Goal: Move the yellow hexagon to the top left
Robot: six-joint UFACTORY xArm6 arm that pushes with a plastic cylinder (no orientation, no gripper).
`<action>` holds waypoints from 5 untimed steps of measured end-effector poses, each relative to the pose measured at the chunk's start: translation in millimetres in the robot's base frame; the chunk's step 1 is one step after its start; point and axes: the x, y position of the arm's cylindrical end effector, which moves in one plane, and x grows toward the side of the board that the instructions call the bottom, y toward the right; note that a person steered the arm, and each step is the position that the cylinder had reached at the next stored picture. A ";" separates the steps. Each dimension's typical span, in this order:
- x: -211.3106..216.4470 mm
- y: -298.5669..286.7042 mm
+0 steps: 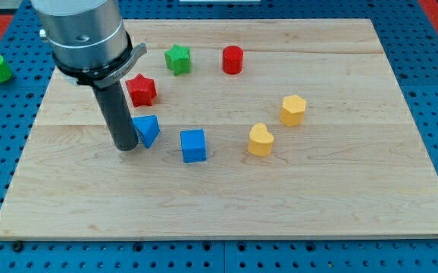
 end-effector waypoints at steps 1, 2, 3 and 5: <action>24.0 3.2; 45.5 43.2; 55.4 71.9; 58.2 90.1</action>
